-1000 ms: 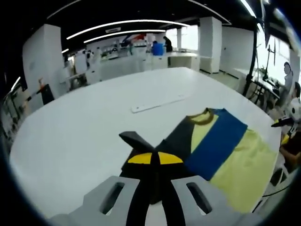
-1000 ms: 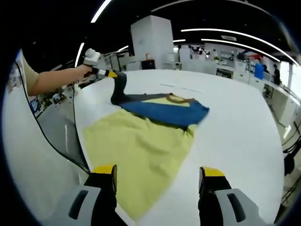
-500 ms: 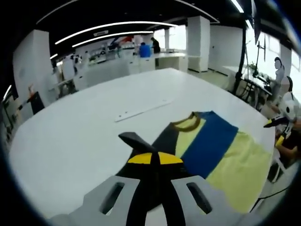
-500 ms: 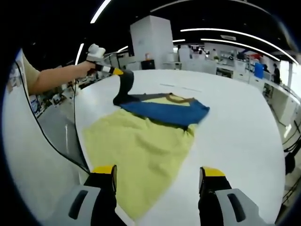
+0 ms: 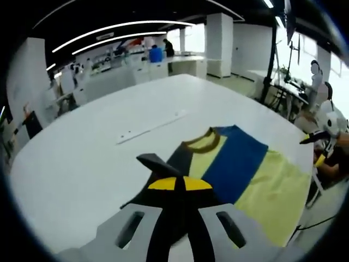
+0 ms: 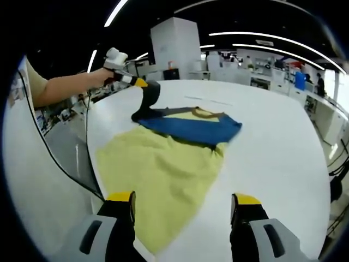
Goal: Fold the garment on the visible template until the final outline fits inside the template.
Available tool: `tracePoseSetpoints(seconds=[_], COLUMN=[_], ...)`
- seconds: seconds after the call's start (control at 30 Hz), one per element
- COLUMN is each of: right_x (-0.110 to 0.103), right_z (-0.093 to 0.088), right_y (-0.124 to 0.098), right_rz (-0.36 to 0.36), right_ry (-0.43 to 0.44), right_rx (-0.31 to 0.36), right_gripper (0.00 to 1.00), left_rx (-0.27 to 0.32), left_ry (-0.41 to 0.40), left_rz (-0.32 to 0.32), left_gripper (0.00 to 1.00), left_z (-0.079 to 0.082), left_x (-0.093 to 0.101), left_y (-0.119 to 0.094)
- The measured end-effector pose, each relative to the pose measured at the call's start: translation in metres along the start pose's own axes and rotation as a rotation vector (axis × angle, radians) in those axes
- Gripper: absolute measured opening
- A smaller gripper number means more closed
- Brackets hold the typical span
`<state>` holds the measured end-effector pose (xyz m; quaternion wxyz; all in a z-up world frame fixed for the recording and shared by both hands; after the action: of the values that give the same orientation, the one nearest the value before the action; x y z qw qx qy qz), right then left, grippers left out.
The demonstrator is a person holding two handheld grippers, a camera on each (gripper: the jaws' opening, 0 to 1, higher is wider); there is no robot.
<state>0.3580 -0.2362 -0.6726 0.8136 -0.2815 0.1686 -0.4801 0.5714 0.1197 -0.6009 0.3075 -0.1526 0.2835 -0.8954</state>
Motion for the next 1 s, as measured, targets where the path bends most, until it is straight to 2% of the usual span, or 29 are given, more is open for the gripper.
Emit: tracePoseSetpoints(seconds=[0.33,0.57,1.0], right_x=[-0.002,-0.004,-0.005], right_z=[-0.005,-0.009,-0.014], right_y=[-0.004,-0.005,-0.009], right_rz=[-0.001,0.001,0.003], right_ry=[0.005,0.008,0.015], right_rx=[-0.004,-0.006,-0.009], right_gripper=[0.69,0.69,0.69], left_rx=[-0.027,-0.045,-0.041], left_ry=[0.044,0.069,0.091], left_rz=[-0.069,-0.089,-0.129], left_gripper=[0.00,0.00,0.00], left_z=[0.012,0.019,0.035], left_x=[0.025,0.034,0.052], left_y=[0.023,0.033,0.051])
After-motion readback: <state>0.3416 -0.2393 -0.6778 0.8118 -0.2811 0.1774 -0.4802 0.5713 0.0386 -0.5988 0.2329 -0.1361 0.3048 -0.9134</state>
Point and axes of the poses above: the point that each gripper's makers call its tool centre point, and the gripper's own axes: y roughly forward along the fingers, x roughly to its right, z roughly out of its top, the point moved 5 cm from there along -y, roughly backward along the fingers, and after that the axes turned 12 degrees about -z, right-handed, at the moved point
